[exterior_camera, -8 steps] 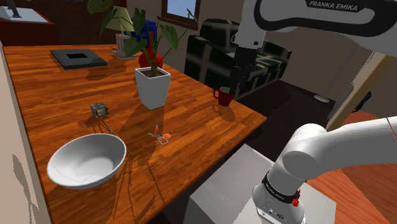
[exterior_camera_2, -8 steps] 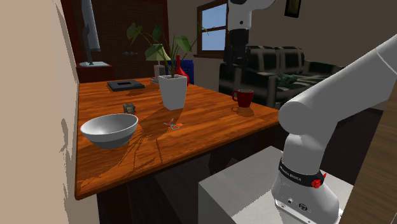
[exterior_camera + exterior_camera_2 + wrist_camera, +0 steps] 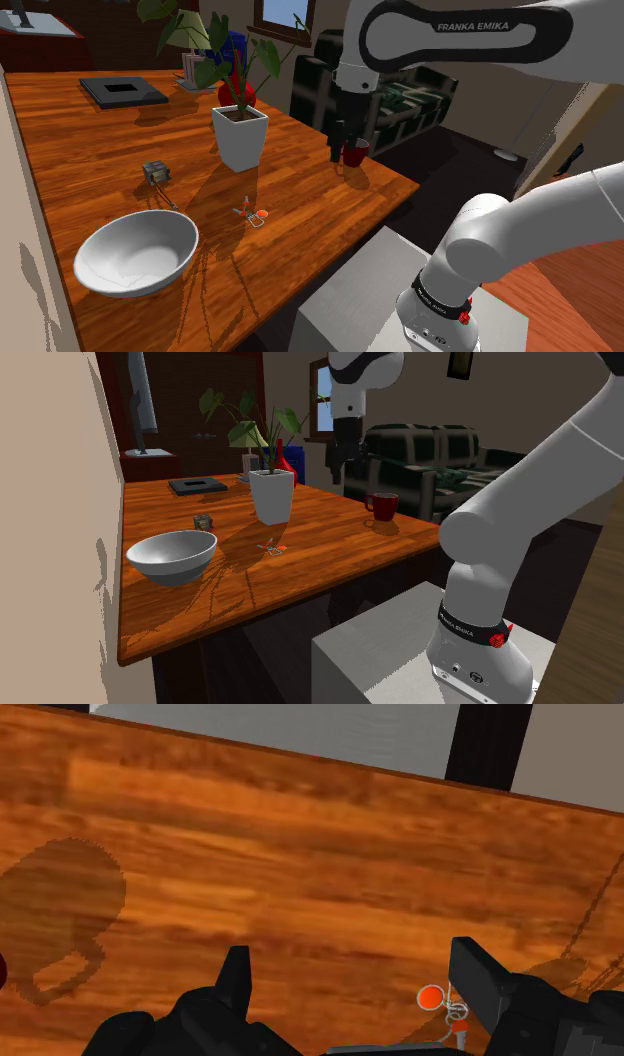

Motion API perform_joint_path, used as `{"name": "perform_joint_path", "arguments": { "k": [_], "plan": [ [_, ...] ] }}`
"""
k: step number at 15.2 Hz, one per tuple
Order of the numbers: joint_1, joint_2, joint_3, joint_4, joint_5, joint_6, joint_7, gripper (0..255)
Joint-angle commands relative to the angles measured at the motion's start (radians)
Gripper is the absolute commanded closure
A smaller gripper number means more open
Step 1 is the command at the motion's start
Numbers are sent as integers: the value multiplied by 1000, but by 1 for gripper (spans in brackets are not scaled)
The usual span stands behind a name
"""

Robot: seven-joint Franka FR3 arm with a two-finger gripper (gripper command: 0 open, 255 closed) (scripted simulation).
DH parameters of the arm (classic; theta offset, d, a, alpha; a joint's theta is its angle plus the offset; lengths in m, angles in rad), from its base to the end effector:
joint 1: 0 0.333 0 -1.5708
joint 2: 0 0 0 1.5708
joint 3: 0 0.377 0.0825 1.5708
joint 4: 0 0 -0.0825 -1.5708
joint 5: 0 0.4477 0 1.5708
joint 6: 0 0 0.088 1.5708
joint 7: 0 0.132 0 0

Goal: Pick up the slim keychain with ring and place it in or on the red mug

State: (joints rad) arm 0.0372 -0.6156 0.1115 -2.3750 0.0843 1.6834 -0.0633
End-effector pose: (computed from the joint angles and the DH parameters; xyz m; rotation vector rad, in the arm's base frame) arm 0.3771 0.0728 0.5454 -3.1105 -0.2750 0.1234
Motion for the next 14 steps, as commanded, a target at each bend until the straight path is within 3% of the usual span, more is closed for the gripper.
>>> {"name": "perform_joint_path", "arguments": {
  "k": [1,8,14],
  "plan": [
    [13,58,32,8,9,55,22,0],
    [42,281,128,70,-1,222,93,0],
    [64,494,200,170,-59,333,172,0]
  ]
}}
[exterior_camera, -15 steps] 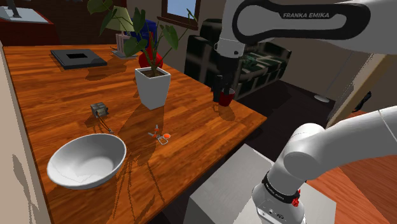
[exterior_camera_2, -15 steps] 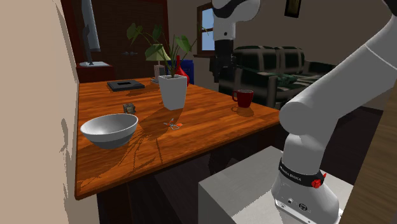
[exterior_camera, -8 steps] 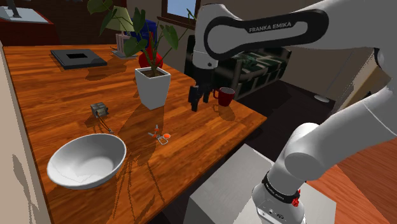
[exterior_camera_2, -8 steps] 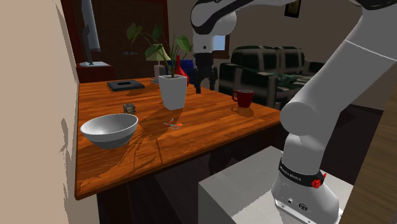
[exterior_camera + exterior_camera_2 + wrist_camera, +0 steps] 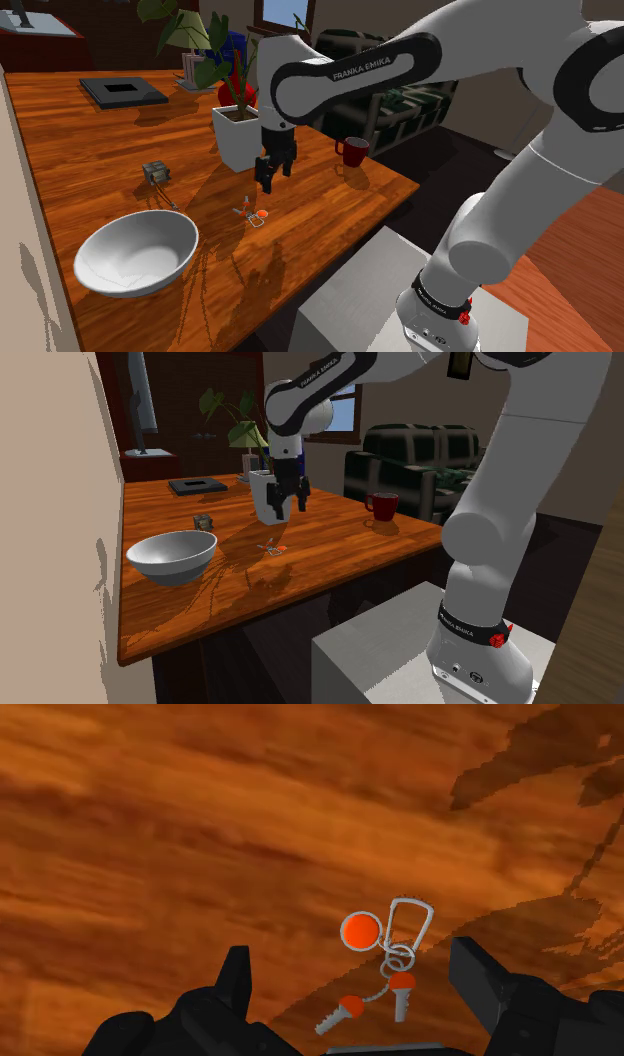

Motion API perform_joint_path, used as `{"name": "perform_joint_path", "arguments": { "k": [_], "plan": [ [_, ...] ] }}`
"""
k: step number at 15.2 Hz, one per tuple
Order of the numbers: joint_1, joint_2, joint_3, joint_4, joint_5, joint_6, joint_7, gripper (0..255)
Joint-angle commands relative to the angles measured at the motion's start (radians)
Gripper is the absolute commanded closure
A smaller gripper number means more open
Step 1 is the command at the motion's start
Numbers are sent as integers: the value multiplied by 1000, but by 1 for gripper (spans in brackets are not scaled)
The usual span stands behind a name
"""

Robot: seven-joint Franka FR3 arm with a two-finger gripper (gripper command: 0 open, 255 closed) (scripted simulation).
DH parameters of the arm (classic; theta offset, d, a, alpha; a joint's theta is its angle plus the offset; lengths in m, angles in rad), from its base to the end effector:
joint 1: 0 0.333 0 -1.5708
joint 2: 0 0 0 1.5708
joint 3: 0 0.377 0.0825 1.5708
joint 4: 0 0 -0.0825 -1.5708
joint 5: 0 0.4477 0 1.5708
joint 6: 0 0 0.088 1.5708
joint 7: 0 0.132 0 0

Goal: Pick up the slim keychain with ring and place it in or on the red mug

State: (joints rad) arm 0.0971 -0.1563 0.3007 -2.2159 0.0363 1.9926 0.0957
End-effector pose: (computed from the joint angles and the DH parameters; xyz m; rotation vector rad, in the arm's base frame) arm 0.4923 0.2135 0.4394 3.0782 0.4351 -0.1058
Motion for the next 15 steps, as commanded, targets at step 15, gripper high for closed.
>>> {"name": "perform_joint_path", "arguments": {
  "k": [15],
  "plan": [
    [53,340,52,124,-154,193,136,0]
  ]
}}
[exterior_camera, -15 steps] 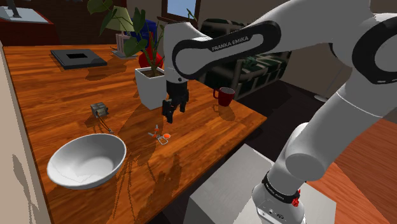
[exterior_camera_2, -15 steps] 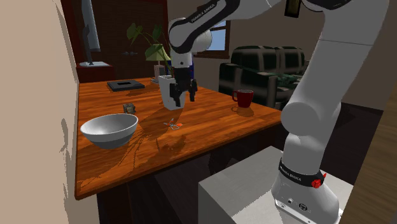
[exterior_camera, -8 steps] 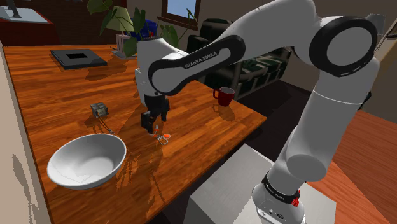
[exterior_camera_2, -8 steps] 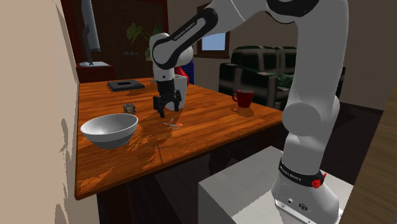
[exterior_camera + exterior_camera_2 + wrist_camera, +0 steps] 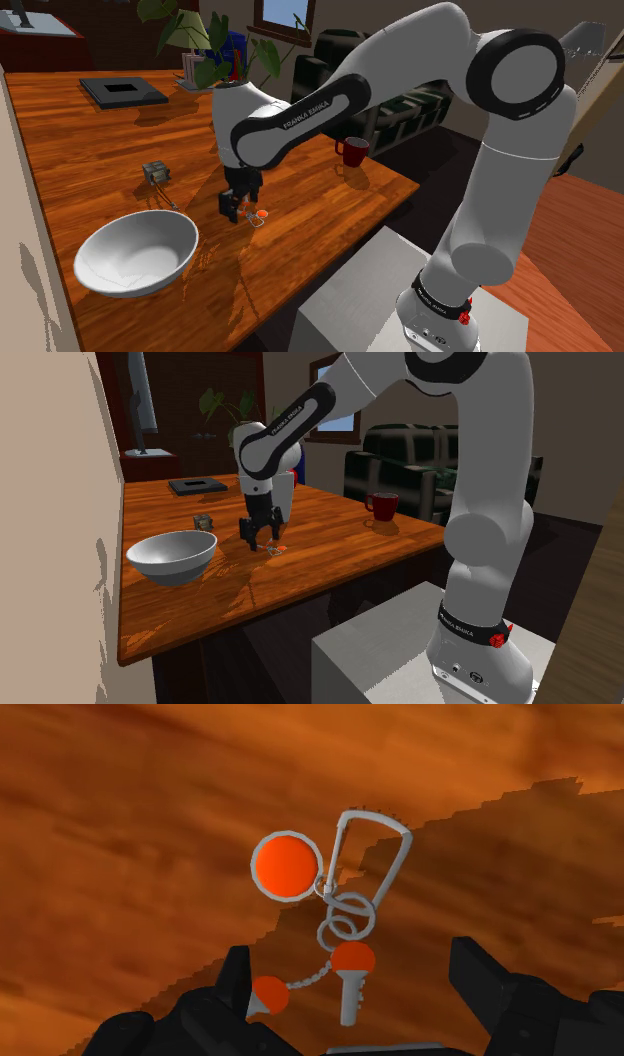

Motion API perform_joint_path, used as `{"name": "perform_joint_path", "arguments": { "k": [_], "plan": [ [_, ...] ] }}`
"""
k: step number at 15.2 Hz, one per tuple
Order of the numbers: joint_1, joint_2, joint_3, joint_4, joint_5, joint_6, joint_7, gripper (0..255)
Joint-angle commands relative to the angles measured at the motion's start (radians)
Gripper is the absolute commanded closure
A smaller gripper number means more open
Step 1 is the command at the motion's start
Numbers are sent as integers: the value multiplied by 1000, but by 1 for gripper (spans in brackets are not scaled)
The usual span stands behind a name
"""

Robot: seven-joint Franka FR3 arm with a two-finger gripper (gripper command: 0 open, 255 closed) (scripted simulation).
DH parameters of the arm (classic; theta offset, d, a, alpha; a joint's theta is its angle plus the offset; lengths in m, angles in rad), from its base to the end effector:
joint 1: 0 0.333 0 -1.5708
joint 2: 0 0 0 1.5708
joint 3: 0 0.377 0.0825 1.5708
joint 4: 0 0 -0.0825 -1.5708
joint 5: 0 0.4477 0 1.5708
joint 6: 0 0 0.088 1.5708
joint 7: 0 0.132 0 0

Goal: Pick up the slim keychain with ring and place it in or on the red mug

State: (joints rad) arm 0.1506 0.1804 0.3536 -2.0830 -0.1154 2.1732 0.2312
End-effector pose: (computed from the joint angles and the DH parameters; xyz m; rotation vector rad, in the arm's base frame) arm 0.5495 0.2916 0.3340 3.0401 0.5207 -0.0942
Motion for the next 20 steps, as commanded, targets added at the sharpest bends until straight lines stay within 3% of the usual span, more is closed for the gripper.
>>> {"name": "perform_joint_path", "arguments": {
  "k": [1,7,8,20],
  "plan": [
    [-1,4,-1,-9,-2,13,0,0],
    [-1,4,-1,-9,-2,13,0,0],
    [-1,4,-1,-9,-2,13,0,255],
    [-4,-19,2,6,9,-23,-8,255]
  ]
}}
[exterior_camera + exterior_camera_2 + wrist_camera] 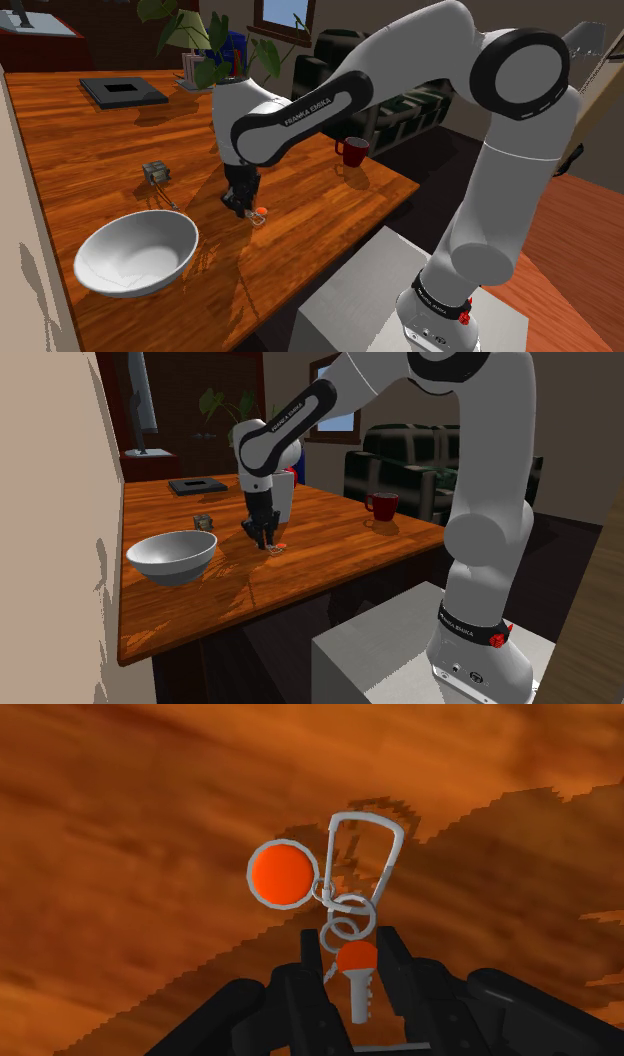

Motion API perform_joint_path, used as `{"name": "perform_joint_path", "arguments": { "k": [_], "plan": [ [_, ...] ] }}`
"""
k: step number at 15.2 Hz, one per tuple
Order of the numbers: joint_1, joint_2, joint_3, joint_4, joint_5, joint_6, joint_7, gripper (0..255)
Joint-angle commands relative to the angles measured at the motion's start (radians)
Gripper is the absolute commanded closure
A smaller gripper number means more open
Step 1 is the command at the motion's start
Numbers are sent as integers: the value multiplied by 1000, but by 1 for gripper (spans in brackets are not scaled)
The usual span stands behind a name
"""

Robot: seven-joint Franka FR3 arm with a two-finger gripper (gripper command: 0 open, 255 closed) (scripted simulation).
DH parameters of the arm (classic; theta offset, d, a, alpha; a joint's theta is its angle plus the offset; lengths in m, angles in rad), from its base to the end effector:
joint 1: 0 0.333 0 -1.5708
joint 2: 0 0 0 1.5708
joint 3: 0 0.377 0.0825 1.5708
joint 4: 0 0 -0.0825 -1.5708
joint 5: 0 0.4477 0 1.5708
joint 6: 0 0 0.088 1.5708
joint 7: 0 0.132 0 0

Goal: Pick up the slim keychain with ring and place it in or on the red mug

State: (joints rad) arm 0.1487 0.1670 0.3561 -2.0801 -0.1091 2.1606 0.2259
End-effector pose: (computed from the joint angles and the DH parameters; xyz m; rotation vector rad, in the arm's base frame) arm 0.5486 0.2917 0.3423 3.0409 0.5230 -0.0904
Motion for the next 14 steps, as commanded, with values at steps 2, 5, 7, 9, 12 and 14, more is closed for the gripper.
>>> {"name": "perform_joint_path", "arguments": {
  "k": [2,5,7,9,12,14],
  "plan": [
    [-3,-20,1,14,10,-35,-9,255],
    [-5,-41,3,32,20,-72,-16,255],
    [-6,-53,3,45,26,-96,-21,255],
    [-6,-65,4,60,32,-121,-26,255],
    [-7,-81,5,82,40,-159,-32,255],
    [-8,-90,5,99,44,-184,-36,255]
  ]
}}
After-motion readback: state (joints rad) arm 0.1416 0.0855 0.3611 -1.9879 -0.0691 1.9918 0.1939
